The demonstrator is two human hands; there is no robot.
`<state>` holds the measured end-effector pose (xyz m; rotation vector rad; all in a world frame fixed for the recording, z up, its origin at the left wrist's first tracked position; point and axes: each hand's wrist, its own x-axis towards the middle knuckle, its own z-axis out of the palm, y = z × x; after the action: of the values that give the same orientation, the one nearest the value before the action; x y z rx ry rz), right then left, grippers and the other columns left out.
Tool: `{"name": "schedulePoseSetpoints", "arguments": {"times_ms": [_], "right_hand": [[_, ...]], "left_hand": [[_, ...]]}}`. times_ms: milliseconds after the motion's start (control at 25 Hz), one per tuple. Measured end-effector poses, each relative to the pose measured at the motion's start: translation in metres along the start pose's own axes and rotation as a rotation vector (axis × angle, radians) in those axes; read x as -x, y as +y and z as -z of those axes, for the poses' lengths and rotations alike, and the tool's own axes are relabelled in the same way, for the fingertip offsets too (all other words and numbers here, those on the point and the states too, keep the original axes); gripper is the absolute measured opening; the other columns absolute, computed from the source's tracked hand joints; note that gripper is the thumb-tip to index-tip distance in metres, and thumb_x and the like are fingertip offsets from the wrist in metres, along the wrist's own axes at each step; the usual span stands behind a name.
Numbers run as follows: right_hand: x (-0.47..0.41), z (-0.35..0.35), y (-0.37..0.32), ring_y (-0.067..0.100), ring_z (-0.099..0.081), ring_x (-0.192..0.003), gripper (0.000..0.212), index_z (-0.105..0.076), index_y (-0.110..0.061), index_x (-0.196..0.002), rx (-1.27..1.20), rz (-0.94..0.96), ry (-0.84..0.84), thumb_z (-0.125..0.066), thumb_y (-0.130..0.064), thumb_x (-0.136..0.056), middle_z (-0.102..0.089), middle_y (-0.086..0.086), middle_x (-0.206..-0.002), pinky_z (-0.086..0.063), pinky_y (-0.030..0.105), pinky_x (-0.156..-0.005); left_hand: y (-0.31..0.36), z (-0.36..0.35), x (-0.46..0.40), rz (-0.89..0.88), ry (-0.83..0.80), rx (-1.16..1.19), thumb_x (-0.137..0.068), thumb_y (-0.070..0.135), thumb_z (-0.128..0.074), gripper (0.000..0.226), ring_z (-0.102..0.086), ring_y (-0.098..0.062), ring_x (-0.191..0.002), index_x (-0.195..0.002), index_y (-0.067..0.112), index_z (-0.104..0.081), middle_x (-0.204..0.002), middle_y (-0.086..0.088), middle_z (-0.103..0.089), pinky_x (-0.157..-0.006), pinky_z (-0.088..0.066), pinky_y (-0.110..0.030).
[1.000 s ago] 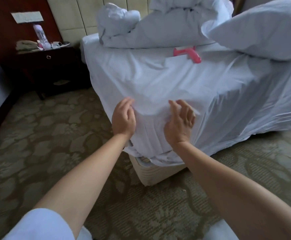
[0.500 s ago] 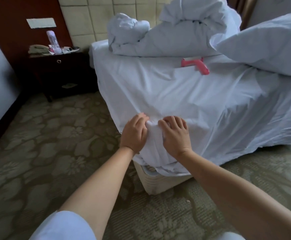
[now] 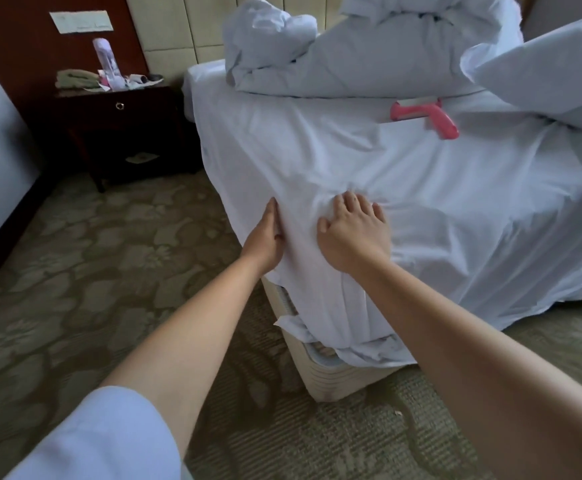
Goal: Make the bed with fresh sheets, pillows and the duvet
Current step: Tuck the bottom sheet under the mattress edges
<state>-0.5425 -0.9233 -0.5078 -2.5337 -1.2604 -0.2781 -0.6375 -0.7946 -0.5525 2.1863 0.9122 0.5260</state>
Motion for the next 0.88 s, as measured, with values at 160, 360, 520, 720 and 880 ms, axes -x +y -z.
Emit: {"name": "schedulePoseSetpoints", "arguments": {"times_ms": [160, 360, 520, 720, 880], "right_hand": [[-0.015, -0.007, -0.004, 0.020, -0.015, -0.144, 0.064, -0.026, -0.012, -0.147, 0.061, 0.048, -0.054, -0.026, -0.047, -0.093, -0.023, 0.004, -0.154, -0.014, 0.040, -0.117], [-0.045, -0.015, -0.029, 0.016, -0.011, -0.145, 0.067, -0.019, -0.011, -0.150, 0.129, 0.043, -0.054, -0.026, -0.050, -0.095, -0.017, 0.002, -0.157, -0.009, 0.036, -0.117], [-0.078, -0.027, -0.055, 0.016, 0.002, -0.147, 0.083, -0.001, -0.011, -0.153, 0.186, 0.025, -0.163, -0.029, -0.061, -0.093, 0.000, 0.003, -0.161, 0.000, 0.033, -0.119], [-0.113, -0.046, -0.085, 0.015, 0.002, -0.147, 0.087, 0.000, -0.012, -0.153, 0.250, 0.059, -0.175, -0.045, -0.054, -0.090, 0.001, 0.002, -0.161, 0.001, 0.032, -0.119], [-0.119, -0.050, -0.090, 0.013, 0.004, -0.147, 0.090, 0.001, -0.014, -0.153, 0.296, 0.028, -0.193, -0.047, -0.054, -0.088, 0.004, 0.000, -0.161, 0.003, 0.031, -0.118]], "left_hand": [[-0.028, 0.026, -0.045, -0.065, -0.067, -0.207, -0.092, 0.028, -0.061, 0.091, -0.036, -0.028, -0.136, -0.151, 0.031, 0.008, -0.157, -0.003, -0.023, -0.105, -0.034, -0.034], [-0.044, 0.043, -0.105, -0.291, -0.030, -0.463, -0.072, 0.040, -0.080, 0.102, -0.024, -0.032, -0.138, -0.149, 0.031, -0.014, -0.152, -0.008, -0.012, -0.104, -0.036, -0.045], [-0.059, 0.051, -0.137, -0.432, -0.072, -0.551, -0.070, 0.042, -0.080, 0.108, 0.004, -0.020, -0.147, -0.151, 0.022, -0.011, -0.160, 0.001, 0.001, -0.116, -0.012, -0.047], [-0.072, 0.075, -0.171, -0.458, -0.102, -0.591, -0.085, 0.016, -0.070, 0.091, -0.002, -0.012, -0.147, -0.153, 0.019, -0.010, -0.160, 0.005, -0.006, -0.118, -0.013, -0.042], [-0.078, 0.089, -0.185, -0.478, -0.136, -0.517, -0.088, -0.008, -0.051, 0.079, -0.004, -0.010, -0.147, -0.152, 0.020, -0.016, -0.160, 0.007, -0.010, -0.117, -0.019, -0.037]]}}
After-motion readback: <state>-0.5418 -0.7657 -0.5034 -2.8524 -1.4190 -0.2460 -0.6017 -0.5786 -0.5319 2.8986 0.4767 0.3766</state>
